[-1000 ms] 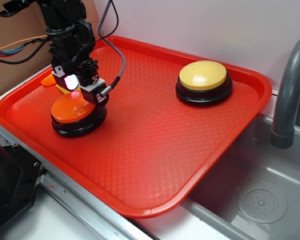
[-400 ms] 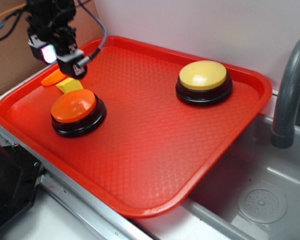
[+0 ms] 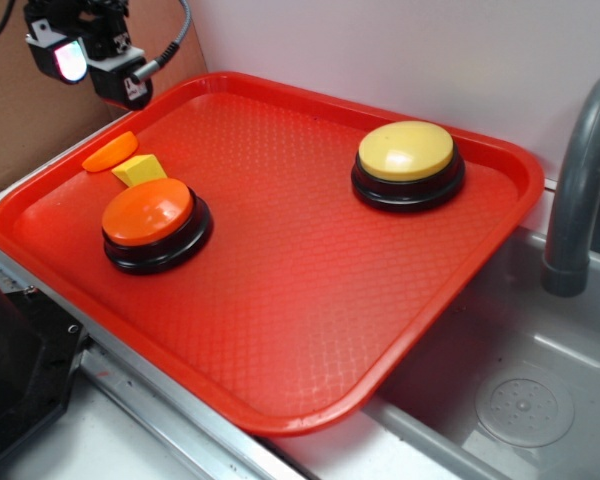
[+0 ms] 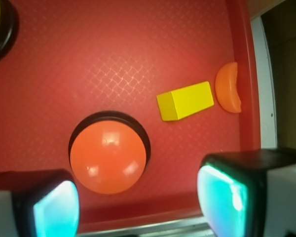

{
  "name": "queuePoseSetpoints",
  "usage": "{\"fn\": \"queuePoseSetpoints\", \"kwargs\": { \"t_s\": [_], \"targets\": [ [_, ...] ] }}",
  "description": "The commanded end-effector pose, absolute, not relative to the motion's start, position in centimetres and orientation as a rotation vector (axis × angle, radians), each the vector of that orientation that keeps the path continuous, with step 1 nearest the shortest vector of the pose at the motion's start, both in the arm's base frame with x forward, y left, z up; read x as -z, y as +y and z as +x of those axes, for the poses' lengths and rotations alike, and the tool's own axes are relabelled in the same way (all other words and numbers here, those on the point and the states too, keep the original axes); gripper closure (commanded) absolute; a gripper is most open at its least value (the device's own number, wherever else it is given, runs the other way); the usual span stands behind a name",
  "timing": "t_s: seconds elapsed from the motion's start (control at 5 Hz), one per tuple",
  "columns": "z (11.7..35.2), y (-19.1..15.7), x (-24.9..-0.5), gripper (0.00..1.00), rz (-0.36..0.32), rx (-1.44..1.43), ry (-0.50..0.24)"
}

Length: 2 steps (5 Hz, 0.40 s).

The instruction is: Push the orange button.

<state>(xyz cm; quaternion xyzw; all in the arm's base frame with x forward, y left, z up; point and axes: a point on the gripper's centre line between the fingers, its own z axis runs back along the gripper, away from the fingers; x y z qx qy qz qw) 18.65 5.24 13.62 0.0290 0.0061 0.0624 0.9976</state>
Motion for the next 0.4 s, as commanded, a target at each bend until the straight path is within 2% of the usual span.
{"fn": "queuePoseSetpoints", "kwargs": {
  "t_s": [0.0,0.2],
  "targets": [
    [19.25,5.18,-16.97,0.00,0.085,-0.146,-0.066],
    [19.23,5.39,-17.58,0.00,0.082,-0.156,-0.071]
  ]
}}
